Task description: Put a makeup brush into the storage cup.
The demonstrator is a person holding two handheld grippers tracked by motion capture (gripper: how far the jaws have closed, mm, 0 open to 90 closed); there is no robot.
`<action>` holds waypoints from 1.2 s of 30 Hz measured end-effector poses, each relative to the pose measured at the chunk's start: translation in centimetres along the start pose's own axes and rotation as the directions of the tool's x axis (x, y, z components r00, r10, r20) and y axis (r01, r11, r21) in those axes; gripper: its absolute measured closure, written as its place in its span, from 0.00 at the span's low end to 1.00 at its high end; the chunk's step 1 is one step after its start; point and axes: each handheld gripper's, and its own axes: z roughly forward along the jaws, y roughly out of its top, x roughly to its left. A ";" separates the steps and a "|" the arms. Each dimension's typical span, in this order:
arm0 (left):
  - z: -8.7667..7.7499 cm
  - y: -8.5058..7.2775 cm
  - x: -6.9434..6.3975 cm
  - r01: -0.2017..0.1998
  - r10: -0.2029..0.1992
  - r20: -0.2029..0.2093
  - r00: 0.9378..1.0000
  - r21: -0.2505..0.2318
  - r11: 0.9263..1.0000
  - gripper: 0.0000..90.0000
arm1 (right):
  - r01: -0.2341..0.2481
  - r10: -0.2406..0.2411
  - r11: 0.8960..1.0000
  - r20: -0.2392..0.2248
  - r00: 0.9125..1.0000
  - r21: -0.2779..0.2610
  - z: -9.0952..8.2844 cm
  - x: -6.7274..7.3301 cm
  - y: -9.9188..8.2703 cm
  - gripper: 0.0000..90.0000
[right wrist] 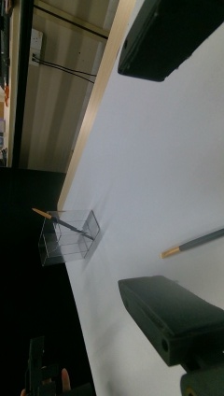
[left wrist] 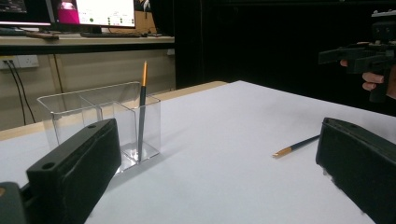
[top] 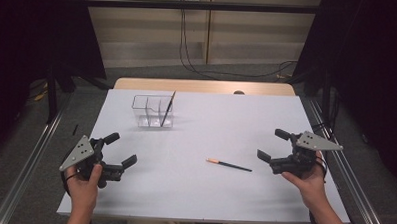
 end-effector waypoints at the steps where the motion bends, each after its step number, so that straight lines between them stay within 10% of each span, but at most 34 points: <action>1: 0.0 0.0 0.0 -0.001 0.001 0.000 1.000 0.000 1.000 0.00 | -0.001 0.001 1.000 -0.003 1.000 0.001 0.1 0.0 0.0 0.00; 36: 0.2 -0.2 -0.1 -0.007 0.006 0.006 1.000 0.011 1.000 0.00 | 0.020 -0.020 1.000 -0.061 0.998 -0.005 4.2 1.0 1.2 0.00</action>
